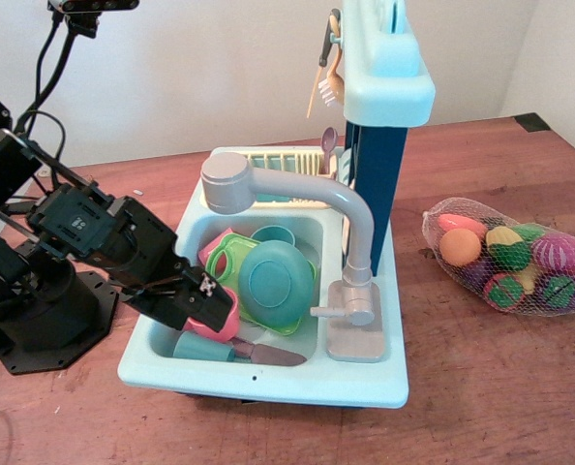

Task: Turn lever vertical to front

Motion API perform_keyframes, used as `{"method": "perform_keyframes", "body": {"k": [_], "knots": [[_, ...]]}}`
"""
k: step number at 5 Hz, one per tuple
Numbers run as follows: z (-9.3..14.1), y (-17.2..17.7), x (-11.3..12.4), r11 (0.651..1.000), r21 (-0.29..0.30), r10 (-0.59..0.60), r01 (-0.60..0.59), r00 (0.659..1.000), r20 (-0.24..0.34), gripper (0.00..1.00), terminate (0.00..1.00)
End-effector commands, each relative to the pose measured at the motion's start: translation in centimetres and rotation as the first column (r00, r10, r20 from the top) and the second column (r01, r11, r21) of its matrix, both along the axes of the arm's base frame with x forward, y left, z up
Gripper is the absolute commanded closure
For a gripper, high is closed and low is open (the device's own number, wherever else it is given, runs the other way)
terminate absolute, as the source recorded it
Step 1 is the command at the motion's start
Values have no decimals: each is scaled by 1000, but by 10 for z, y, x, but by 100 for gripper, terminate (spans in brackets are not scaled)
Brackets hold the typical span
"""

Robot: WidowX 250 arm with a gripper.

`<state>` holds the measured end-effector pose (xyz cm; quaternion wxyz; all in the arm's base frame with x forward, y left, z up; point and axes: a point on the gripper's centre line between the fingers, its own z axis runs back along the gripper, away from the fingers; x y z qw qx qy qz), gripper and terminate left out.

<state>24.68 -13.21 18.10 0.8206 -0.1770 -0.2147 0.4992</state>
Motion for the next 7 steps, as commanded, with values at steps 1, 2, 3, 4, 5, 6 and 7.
{"method": "perform_keyframes", "body": {"k": [1, 2, 3, 4, 5, 6, 7], "knots": [[5, -1, -1, 1000, -15, 5, -5, 1000, 15, 0, 0], [5, -1, -1, 1000, -15, 5, -5, 1000, 15, 0, 0], [5, -1, -1, 1000, -15, 5, -5, 1000, 15, 0, 0], [5, -1, -1, 1000, -15, 5, -5, 1000, 15, 0, 0], [5, -1, -1, 1000, -15, 5, -5, 1000, 15, 0, 0], [5, -1, -1, 1000, -15, 5, -5, 1000, 15, 0, 0], [5, -1, -1, 1000, -15, 5, -5, 1000, 15, 0, 100]]}}
